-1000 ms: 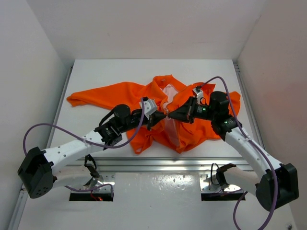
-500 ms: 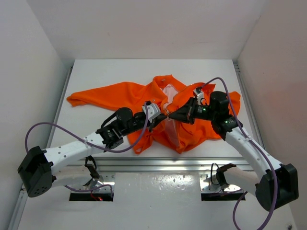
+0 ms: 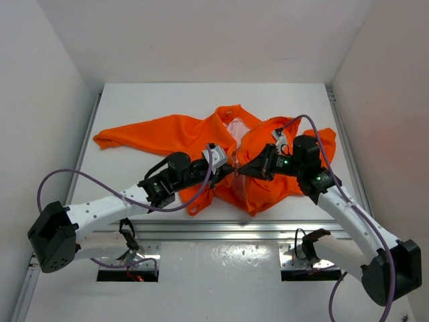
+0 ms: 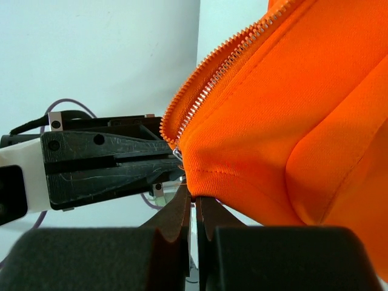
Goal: Zip up the jacket
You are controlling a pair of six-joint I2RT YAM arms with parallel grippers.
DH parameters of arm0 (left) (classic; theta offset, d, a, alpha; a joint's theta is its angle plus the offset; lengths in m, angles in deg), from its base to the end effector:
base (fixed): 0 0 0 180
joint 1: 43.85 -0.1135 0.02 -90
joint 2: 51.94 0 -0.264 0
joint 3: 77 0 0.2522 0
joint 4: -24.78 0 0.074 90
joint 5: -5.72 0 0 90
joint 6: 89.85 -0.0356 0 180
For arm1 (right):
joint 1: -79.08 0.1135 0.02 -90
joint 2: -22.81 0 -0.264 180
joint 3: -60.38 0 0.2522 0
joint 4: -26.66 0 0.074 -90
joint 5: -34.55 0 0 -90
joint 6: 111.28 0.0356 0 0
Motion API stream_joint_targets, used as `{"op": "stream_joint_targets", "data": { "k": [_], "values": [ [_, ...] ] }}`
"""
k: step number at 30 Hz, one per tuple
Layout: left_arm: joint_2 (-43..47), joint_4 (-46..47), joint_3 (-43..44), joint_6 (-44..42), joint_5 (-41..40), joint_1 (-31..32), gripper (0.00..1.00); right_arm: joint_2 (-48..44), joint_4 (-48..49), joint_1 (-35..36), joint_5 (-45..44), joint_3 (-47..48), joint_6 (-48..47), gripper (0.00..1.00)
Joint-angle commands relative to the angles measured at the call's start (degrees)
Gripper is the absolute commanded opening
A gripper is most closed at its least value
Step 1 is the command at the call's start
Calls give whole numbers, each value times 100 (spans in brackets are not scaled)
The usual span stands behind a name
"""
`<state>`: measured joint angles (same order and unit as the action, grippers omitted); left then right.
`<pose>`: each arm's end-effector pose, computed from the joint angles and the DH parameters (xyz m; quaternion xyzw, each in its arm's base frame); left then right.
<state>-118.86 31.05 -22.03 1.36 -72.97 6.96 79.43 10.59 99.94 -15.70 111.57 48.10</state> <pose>0.1662 -0.2149 0.2934 0.3695 0.6419 -0.3586 0.5683 0.1976 0.0997 0.2729 0.1450 0.7873 0.5733 0.1744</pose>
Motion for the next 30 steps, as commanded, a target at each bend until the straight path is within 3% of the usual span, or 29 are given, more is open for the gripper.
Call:
{"op": "stream_joint_targets", "data": {
  "k": [1,6,8,18,19,21,26,30],
  "values": [
    [-190,-1045,-184,19,-515,-27,0,-248,600,-38,-11,229,58,0],
    [-243,-1045,-131,124,-630,-27,0,-275,337,-21,-55,256,128,2],
    [-243,-1045,-79,125,-630,-27,0,-257,354,-21,-98,273,119,13],
    [-243,-1045,-25,335,-375,-79,0,-196,389,14,-195,159,216,42],
    [-243,-1045,-25,440,-314,-80,0,-221,337,6,-221,107,181,49],
    [-243,-1045,36,589,-157,-228,0,-274,249,-12,-213,-24,14,48],
    [-243,-1045,159,766,46,-282,0,-380,327,23,-90,-534,-284,34],
    [-243,-984,264,1152,696,-493,0,-310,1047,93,129,-1193,-295,36]
  ]
}}
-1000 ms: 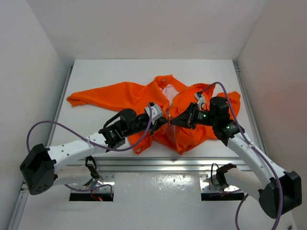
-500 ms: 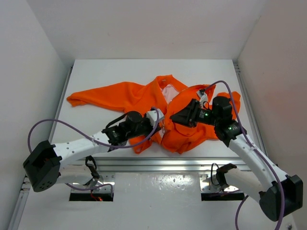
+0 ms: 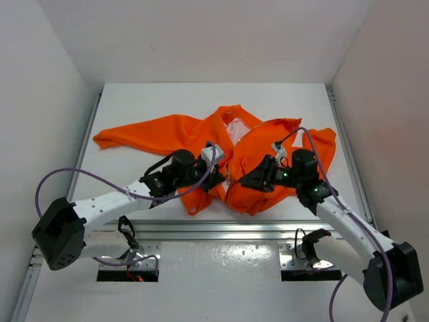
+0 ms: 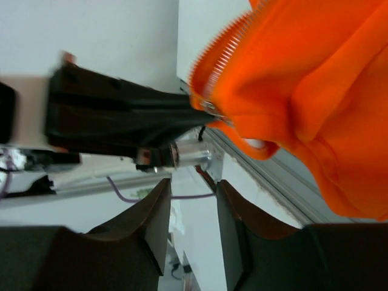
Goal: Zip up the jacket
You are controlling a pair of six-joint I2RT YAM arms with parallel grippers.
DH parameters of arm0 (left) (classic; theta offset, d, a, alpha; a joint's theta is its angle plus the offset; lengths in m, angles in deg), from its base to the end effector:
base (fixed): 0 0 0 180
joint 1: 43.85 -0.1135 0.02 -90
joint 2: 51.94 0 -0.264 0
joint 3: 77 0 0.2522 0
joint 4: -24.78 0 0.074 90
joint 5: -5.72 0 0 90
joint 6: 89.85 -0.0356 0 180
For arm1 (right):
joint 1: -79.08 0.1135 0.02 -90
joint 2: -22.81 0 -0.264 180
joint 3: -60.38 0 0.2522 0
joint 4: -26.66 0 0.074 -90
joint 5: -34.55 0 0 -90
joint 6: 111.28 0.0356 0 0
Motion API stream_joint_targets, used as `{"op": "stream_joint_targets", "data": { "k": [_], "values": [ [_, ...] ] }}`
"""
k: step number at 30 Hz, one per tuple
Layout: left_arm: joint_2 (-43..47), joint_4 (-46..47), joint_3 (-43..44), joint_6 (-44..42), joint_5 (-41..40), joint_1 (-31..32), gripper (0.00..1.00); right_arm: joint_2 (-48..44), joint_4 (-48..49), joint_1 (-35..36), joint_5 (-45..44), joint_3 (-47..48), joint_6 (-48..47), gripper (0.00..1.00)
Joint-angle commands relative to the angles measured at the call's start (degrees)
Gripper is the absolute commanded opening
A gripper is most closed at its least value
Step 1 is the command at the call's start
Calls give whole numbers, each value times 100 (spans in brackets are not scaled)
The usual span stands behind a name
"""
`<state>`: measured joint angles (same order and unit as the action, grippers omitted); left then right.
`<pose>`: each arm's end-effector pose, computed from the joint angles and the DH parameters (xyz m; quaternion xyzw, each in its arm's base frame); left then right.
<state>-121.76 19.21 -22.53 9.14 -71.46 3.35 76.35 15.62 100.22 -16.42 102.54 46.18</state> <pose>0.1802 -0.2062 0.2557 0.3277 0.7528 -0.3465 0.4537 0.1825 0.0946 0.2373 0.1373 0.7933 0.5648 0.1813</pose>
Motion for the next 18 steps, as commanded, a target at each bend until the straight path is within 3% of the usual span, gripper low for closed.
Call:
{"op": "stream_joint_targets", "data": {
  "k": [1,3,7,18],
  "values": [
    [48,201,367,453,642,-219,0,190,1328,65,341,-431,11,37],
    [-22,253,437,682,870,-299,0,341,1739,65,614,-537,179,45],
    [-136,254,622,1007,1108,-527,0,807,2652,57,800,-581,320,49],
    [-303,482,623,1640,1811,-879,0,1001,3323,109,475,-704,-13,45]
  ]
}}
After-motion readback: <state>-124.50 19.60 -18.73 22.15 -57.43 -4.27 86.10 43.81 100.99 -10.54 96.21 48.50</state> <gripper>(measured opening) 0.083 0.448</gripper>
